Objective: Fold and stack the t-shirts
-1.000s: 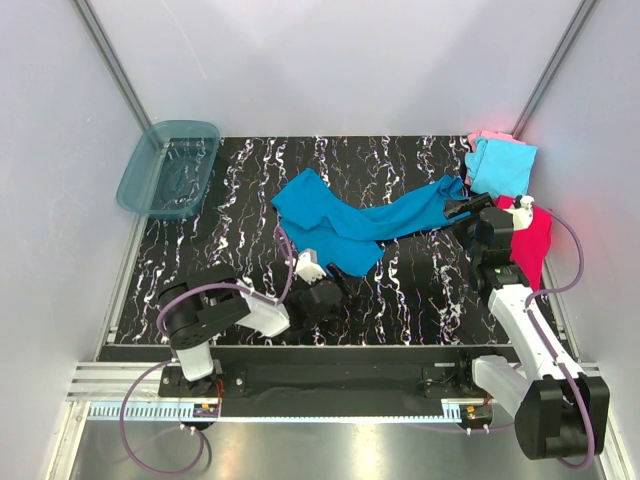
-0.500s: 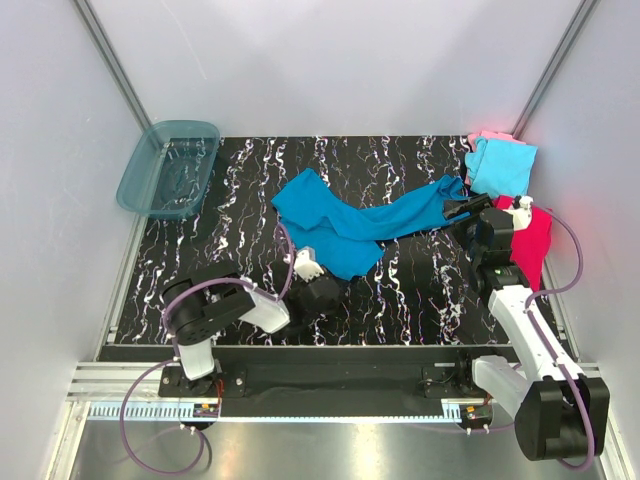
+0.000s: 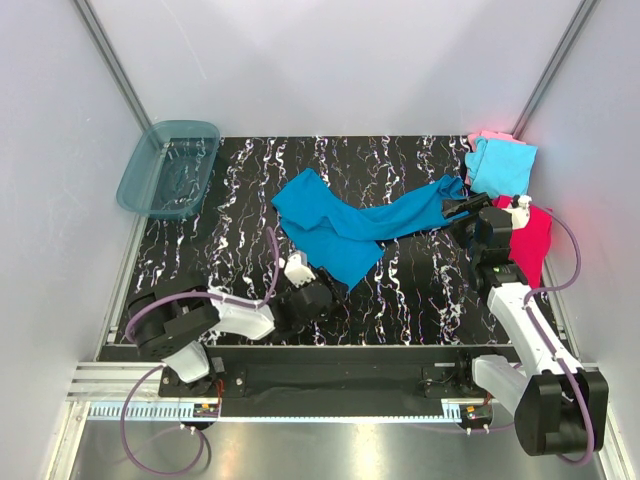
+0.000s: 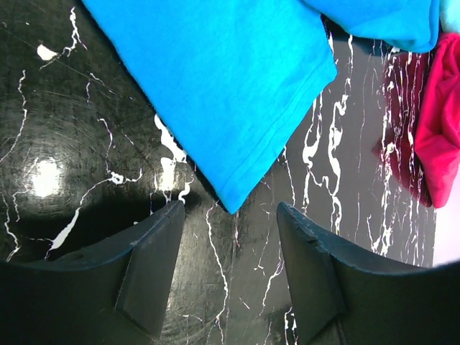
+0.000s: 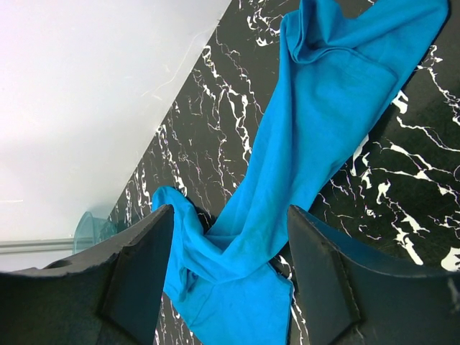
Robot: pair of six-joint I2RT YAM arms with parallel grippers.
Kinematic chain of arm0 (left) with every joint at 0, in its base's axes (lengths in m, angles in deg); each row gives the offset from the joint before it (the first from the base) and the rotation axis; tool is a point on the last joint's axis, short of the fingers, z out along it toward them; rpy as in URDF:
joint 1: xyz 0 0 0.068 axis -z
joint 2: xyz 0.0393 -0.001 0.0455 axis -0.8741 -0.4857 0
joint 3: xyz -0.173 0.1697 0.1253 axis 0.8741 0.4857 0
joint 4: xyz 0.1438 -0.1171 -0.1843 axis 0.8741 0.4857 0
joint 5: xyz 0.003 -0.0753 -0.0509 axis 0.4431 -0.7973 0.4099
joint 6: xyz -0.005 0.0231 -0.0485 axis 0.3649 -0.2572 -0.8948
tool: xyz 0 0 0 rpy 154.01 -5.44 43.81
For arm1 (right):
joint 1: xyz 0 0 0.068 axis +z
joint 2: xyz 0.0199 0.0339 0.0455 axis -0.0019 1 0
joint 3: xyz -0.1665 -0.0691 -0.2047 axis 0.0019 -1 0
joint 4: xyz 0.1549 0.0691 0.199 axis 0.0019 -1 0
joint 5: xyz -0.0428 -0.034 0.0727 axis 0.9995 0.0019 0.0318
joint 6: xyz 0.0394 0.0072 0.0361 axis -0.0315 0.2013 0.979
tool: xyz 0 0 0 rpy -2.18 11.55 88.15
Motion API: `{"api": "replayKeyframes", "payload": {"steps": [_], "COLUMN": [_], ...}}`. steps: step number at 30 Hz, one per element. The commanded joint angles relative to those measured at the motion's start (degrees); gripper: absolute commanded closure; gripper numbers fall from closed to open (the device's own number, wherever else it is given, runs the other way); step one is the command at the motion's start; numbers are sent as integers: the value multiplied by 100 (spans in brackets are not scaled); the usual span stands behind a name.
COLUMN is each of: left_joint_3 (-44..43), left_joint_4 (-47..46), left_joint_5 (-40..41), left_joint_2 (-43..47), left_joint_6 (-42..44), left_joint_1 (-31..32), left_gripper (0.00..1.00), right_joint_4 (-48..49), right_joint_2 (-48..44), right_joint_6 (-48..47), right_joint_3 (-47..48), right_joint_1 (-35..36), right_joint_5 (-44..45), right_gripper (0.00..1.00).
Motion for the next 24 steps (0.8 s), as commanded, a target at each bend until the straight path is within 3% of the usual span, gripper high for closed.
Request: {"api": "replayKeyframes", "payload": {"steps": [1, 12, 16, 17, 24], "left_joint_3": [177, -236, -368, -377, -123], "left_joint_4": [434, -41, -102, -102, -32], "left_joint_5": [130, -46, -151, -160, -64], "left_joint_2": [-470, -1324, -1447, -1456, -1114], "left_joint_6": [-14, 294, 391, 391, 355], "left_joint_1": [2, -235, -358, -358, -358], "left_gripper": [38, 39, 72, 98, 100], "right_joint_4": [238, 177, 176, 176, 194], "right_joint_2": [-114, -193, -202, -193, -158], "right_joint_6": [19, 10, 1, 1, 27], "right_joint_3": [-9, 17, 0, -9, 0], "right_joint_1": [-50, -68, -76, -76, -85], "right_joint_5": [-84, -84, -67, -76, -111], "right_gripper": [29, 29, 29, 29, 29]}}
